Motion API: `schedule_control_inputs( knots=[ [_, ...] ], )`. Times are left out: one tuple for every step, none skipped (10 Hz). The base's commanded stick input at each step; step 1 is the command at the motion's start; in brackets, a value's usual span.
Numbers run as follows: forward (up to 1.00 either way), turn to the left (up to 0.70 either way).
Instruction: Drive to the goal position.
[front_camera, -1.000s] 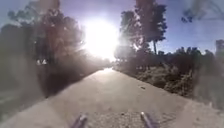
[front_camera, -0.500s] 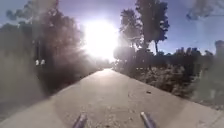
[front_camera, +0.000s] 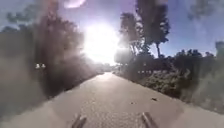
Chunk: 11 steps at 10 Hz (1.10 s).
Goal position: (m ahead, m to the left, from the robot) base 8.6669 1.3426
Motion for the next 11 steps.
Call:
schedule_control_inputs(
  knots=[
    [0.95, 0.00],
    [0.95, 0.00],
    [0.95, 0.00],
    [0.95, 0.00],
    [0.96, 0.00],
    [0.96, 0.00],
    [0.95, 0.00],
    [0.95, 0.00],
    [0.95, 0.03],
    [0.96, 0.25],
    [0.96, 0.38]
  ],
)
